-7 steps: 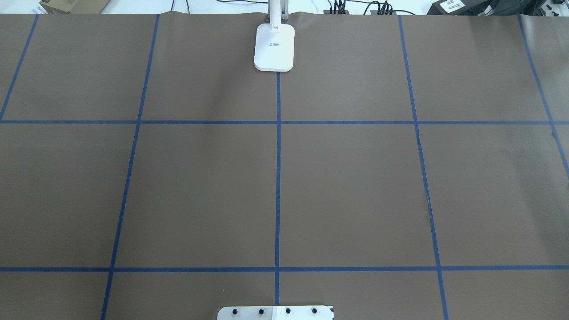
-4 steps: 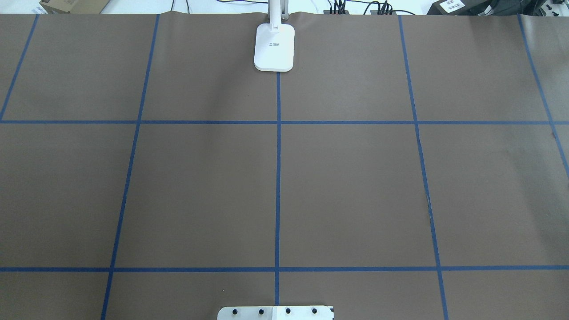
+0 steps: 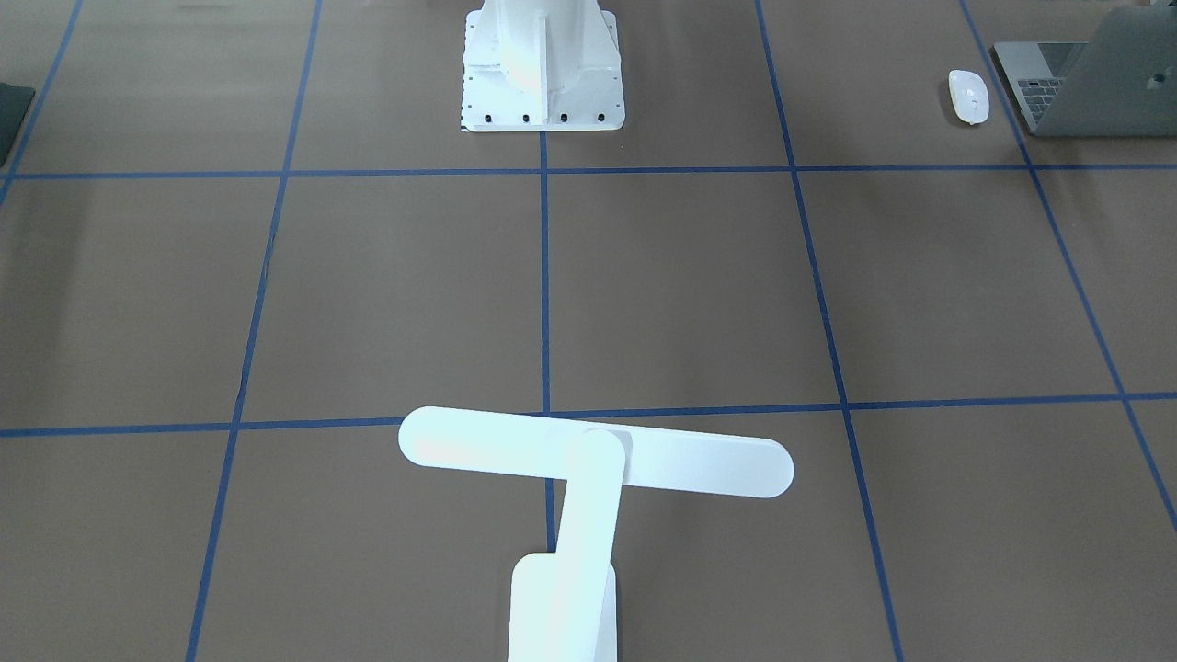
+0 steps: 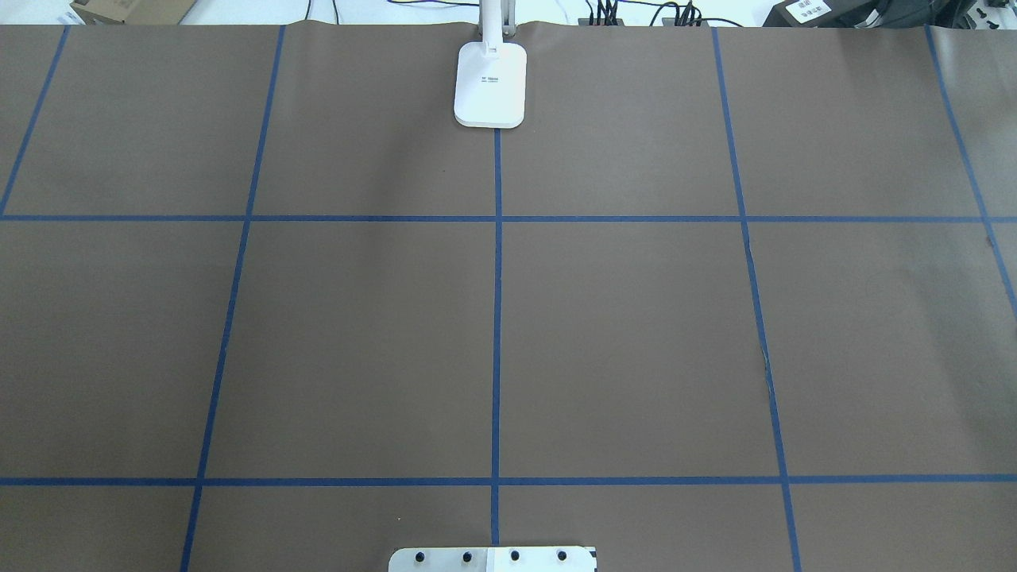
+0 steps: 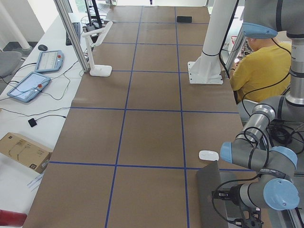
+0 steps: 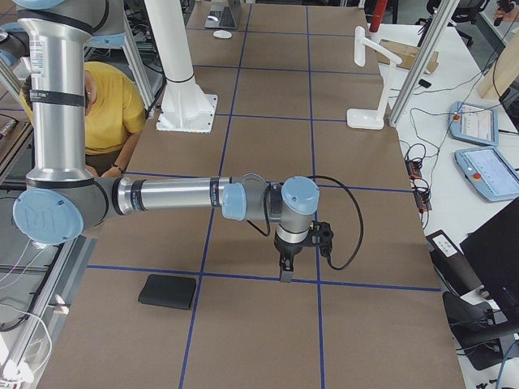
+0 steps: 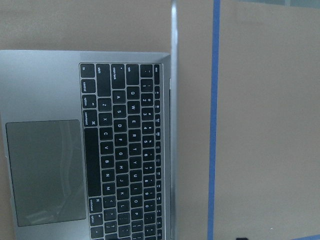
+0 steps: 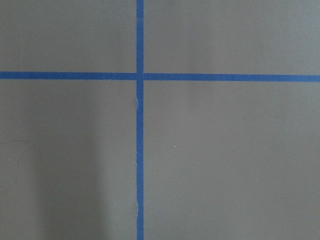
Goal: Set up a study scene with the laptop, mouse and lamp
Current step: 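Carry the open silver laptop with the left gripper toward the table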
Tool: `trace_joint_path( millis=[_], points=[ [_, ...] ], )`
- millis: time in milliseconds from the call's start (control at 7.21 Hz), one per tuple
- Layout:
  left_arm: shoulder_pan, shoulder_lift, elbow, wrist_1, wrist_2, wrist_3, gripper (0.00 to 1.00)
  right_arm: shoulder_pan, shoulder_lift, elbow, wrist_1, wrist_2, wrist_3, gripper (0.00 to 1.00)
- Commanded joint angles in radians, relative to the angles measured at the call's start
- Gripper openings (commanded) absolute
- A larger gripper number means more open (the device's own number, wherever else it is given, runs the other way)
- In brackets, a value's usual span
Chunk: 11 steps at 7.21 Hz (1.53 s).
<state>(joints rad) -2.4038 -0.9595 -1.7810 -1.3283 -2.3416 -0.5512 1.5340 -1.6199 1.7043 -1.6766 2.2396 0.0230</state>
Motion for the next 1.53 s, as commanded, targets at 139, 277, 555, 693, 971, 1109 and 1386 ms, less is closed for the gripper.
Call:
trace_joint_path(
  millis=[139,277,555,693,971,1109,1386],
  points=[
    [0.000,-0.005,-0.003,0.000,-0.004,-0.025,0.00,0.000,0.002,0.000,0.000,0.000,0.000,1.00],
    [0.000,-0.007,-0.009,-0.002,-0.004,-0.033,0.00,0.000,0.002,0.003,0.000,0.000,0.000,1.00],
    [0.000,-0.033,-0.015,0.000,-0.010,-0.050,0.00,0.000,0.002,0.005,0.000,0.000,0.000,1.00],
    [0.000,-0.057,-0.017,0.008,-0.059,-0.053,0.00,0.000,0.002,0.006,0.000,0.000,0.000,1.00],
    [0.000,-0.112,-0.015,0.008,-0.120,-0.058,0.00,0.000,0.002,0.008,0.000,0.000,0.000,1.00],
    [0.000,-0.143,-0.017,-0.006,-0.152,-0.099,0.00,0.000,0.002,0.008,0.000,0.000,0.000,1.00],
    [0.040,-0.223,-0.021,-0.011,-0.182,-0.108,0.00,0.000,0.002,0.008,0.000,0.005,0.000,1.00]
  ],
)
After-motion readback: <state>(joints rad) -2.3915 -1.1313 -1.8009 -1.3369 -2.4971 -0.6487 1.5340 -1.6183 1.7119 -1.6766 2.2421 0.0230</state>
